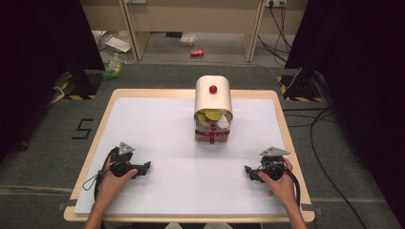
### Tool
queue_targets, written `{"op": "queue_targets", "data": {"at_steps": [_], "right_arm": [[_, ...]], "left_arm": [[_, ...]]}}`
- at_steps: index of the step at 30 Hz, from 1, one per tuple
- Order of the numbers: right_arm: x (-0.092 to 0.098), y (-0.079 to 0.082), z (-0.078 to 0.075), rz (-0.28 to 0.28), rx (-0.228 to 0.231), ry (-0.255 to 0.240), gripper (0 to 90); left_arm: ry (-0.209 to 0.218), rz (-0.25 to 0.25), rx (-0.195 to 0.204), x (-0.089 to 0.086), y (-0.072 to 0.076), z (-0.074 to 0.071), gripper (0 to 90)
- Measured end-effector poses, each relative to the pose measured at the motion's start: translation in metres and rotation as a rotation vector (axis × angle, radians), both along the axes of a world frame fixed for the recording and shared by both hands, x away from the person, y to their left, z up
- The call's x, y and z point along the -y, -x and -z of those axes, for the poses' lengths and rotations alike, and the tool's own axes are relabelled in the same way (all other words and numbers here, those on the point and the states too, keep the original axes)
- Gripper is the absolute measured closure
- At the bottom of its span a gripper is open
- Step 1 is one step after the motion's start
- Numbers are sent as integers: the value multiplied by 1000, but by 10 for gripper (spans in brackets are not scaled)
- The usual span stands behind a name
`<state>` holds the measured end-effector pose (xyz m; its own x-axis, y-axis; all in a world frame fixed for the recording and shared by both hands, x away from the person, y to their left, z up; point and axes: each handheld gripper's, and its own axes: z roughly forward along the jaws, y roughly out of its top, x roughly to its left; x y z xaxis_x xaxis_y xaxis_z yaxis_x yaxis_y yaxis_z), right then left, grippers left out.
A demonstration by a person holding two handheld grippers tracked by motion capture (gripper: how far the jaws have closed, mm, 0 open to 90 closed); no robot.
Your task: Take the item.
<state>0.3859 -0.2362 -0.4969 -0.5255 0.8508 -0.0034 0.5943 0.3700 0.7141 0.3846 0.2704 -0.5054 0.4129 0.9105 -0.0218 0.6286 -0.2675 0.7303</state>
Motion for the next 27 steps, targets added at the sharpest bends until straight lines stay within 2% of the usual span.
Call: {"op": "queue_targets", "data": {"at_steps": [2, 8, 11, 12, 15, 27], "right_arm": [[1, 0, -1, -2, 15, -5, 174], [1, 2, -5, 7, 26, -11, 150], [0, 4, -11, 5, 52, -30, 152], [-3, 5, -17, 0, 75, -44, 153], [-7, 8, -24, -9, 94, -52, 154], [-27, 11, -50, -60, 143, -61, 158]], "left_arm": [[0, 0, 0, 0, 0, 0, 0], [0, 0, 0, 0, 0, 0, 0], [0, 0, 0, 0, 0, 0, 0], [0, 0, 0, 0, 0, 0, 0], [0, 0, 0, 0, 0, 0, 0], [0, 0, 0, 0, 0, 0, 0]]}}
